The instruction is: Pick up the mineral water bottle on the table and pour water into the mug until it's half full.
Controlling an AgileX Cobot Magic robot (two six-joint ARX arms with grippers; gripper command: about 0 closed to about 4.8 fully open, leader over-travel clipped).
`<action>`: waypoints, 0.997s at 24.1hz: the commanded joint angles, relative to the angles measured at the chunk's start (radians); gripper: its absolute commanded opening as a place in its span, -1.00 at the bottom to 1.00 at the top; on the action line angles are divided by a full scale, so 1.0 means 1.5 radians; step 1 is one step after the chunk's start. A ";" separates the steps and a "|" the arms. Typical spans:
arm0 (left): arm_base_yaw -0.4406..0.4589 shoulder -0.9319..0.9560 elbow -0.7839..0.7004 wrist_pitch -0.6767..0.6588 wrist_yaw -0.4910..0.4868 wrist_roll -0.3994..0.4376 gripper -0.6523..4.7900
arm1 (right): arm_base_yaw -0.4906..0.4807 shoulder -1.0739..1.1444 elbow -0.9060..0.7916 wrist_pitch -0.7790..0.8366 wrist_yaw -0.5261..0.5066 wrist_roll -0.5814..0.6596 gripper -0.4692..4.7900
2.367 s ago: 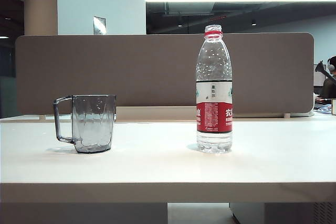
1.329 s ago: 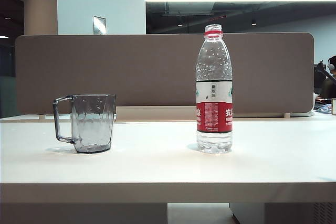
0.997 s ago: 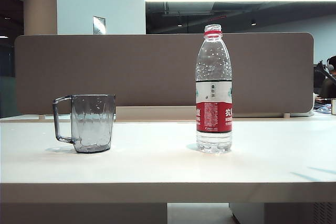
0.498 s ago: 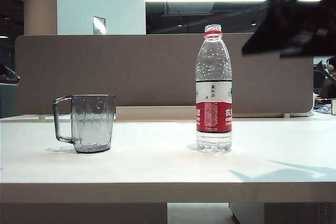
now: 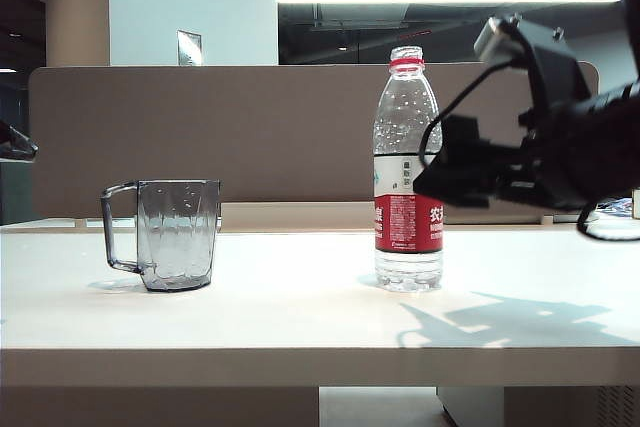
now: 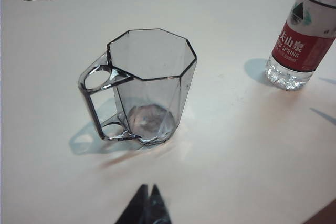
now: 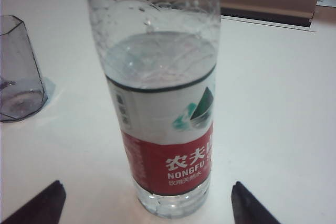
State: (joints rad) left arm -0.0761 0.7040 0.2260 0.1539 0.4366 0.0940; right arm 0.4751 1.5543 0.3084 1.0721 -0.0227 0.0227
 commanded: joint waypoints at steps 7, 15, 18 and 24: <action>0.001 0.000 0.002 0.007 0.004 0.002 -0.78 | 0.000 0.157 0.056 0.150 -0.021 0.008 0.86; 0.001 -0.001 0.002 0.007 0.003 0.002 -0.78 | 0.000 0.211 0.156 0.125 -0.021 0.023 0.86; 0.001 0.000 0.002 0.007 0.003 0.002 -0.78 | 0.000 0.232 0.182 0.124 -0.021 0.038 0.86; 0.001 0.000 0.002 0.007 0.003 0.002 -0.78 | 0.000 0.271 0.215 0.121 -0.019 0.038 0.85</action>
State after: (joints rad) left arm -0.0761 0.7040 0.2260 0.1539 0.4377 0.0940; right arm 0.4751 1.9579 0.6277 1.2423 -0.0532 0.0753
